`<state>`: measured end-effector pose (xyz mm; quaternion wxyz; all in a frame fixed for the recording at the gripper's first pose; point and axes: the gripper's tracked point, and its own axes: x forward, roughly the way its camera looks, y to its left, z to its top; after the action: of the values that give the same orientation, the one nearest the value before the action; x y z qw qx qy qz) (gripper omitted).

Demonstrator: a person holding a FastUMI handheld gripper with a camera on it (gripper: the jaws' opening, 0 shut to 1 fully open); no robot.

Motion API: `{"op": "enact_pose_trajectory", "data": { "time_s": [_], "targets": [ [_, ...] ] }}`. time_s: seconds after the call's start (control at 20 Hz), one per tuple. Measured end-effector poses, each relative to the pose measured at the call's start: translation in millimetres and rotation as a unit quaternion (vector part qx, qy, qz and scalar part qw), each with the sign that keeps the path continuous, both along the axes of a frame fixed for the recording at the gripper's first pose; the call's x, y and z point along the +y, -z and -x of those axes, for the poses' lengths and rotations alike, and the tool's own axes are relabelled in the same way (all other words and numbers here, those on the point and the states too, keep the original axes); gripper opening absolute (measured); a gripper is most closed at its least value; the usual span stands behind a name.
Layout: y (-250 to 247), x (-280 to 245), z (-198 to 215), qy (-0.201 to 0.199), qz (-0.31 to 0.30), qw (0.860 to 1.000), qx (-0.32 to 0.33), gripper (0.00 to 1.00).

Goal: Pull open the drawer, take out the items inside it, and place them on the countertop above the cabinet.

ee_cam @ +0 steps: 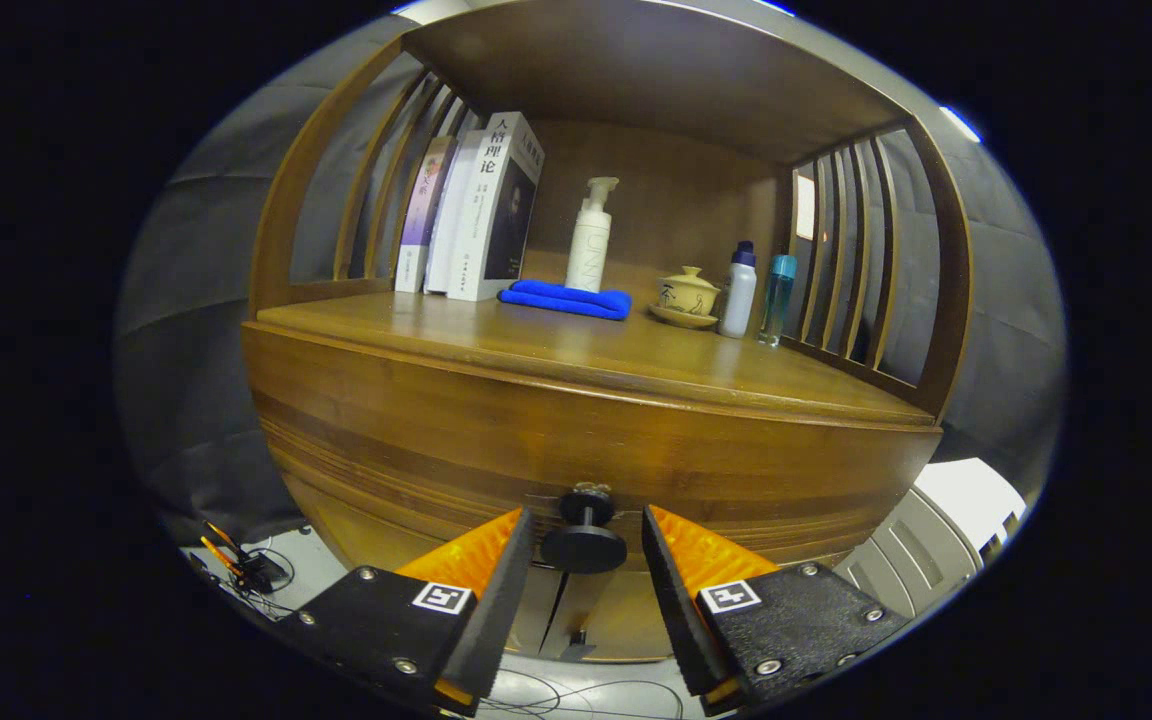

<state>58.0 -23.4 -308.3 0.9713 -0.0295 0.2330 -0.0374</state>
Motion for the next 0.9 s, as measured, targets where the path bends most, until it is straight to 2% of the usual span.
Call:
{"op": "enact_pose_trajectory", "data": {
  "time_s": [0.1, 0.2, 0.3, 0.4, 0.6, 0.9],
  "targets": [
    [8, 6, -4, -0.011, -0.023, 1.0, 0.002, 0.62],
    [7, 4, -6, -0.02, -0.016, 1.0, -0.009, 0.5],
    [9, 4, -4, -0.011, -0.017, 1.0, -0.014, 0.46],
    [8, 4, -4, -0.019, 0.004, 0.999, -0.03, 0.41],
    [11, 3, -3, 0.004, 0.008, 1.0, -0.027, 0.3],
    [7, 5, 17, 0.014, -0.017, 1.0, -0.018, 0.29]
  ]
}}
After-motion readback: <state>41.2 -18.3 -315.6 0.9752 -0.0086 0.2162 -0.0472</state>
